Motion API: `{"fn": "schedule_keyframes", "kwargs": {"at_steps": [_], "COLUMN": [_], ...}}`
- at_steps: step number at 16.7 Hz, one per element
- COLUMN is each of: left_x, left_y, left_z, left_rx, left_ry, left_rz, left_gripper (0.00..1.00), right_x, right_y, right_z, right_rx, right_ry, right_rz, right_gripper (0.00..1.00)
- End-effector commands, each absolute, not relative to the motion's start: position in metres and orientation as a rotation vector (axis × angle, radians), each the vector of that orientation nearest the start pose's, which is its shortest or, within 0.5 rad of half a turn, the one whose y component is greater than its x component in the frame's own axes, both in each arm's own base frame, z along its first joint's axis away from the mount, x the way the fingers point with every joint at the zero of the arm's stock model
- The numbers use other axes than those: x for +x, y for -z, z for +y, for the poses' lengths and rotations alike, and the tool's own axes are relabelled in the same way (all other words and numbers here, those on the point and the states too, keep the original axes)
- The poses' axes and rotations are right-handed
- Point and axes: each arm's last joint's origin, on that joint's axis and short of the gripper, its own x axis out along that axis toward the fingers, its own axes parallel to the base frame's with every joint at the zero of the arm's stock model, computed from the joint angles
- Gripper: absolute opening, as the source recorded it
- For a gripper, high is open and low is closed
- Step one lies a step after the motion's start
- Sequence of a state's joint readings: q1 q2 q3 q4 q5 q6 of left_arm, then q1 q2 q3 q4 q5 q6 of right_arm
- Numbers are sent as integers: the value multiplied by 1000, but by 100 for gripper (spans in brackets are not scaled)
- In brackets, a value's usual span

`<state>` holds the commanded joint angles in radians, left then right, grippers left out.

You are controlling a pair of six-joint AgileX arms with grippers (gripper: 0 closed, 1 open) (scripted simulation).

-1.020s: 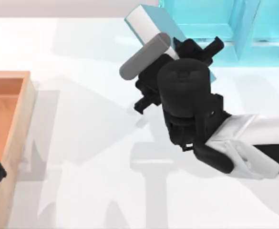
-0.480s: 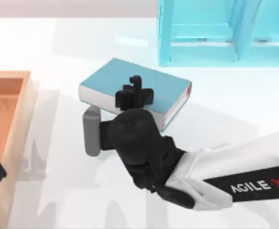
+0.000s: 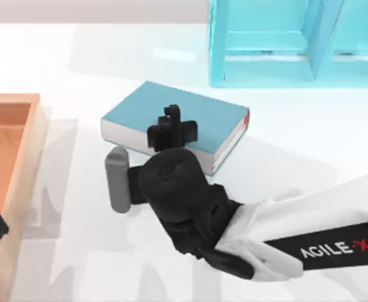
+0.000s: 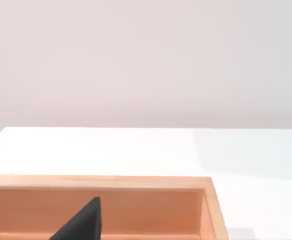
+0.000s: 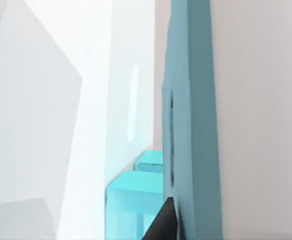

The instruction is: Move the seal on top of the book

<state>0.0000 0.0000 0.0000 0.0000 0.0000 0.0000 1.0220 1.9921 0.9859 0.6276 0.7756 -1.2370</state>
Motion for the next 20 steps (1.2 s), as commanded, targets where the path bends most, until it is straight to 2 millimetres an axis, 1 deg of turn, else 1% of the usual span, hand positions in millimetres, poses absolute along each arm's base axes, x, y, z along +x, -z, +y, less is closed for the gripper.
{"fn": "schedule_keyframes", "kwargs": {"at_steps": [5,7,14,18,20], "left_x": [106,106,106,106,106], "left_y": [-160,-160,-160,-160,-160], "left_z": [-1,-1,-1,-1,-1], "left_rx": [0,0,0,0,0], "left_ry": [0,0,0,0,0], "left_rz": [0,0,0,0,0], "left_gripper": [100,100,100,100,100], "right_x": [221,222,222,222,222], "right_y": [-134,-130,-104,-102,-102], "right_z": [332,332,332,331,331], "right_rx": [-1528,-1531,-1529,-1530,-1530], "right_ry": [-380,-382,-380,-381,-381], "right_rz": [28,37,35,37,37], "right_gripper": [0,0,0,0,15]}}
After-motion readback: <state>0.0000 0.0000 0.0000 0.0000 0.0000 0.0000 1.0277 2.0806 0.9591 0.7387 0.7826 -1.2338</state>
